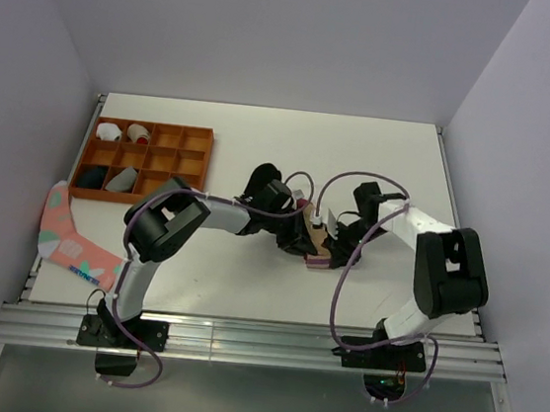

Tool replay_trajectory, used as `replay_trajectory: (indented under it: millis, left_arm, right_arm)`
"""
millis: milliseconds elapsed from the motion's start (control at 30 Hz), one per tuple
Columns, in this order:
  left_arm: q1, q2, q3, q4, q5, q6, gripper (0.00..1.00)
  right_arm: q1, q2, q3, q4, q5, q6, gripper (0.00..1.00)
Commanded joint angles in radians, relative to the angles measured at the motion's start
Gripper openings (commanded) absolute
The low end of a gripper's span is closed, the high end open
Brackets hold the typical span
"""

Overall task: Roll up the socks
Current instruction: Roll the sock at the center of the board.

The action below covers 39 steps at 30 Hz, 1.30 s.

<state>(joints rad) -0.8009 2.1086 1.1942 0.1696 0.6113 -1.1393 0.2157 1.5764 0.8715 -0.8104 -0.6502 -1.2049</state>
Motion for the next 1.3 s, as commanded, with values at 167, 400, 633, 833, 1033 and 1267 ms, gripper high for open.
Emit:
replay_trajectory:
  millis: [167,400,633,833,1033,1267]
  left_arm:
    - [-0.011,-0.087,-0.065,0.137,-0.189,-0.025,0.27]
    - [-0.029,-0.163,-0.18,0.255,-0.303,0.067,0.31]
    - [-0.075,-0.255,-0.323,0.416,-0.435,0.246,0.32]
    - [-0.11,-0.256,-0.351,0.536,-0.438,0.443,0.36]
    - [-0.112,-0.24,-0.292,0.521,-0.309,0.674,0.45]
    - [-0.113,-0.197,-0.193,0.418,-0.177,0.835,0.59]
  right_arm:
    - [-0.065,0.174,0.139,-0.315,-0.012,-0.074,0.18]
    - [-0.093,0.338,0.264,-0.432,-0.048,-0.055,0.18]
    - [-0.114,0.407,0.328,-0.426,-0.033,0.04,0.17]
    - [-0.122,0.447,0.362,-0.441,-0.025,0.085,0.15]
    - [-0.137,0.525,0.409,-0.507,-0.031,0.084,0.14]
    - [-0.153,0.55,0.425,-0.518,-0.035,0.096,0.13]
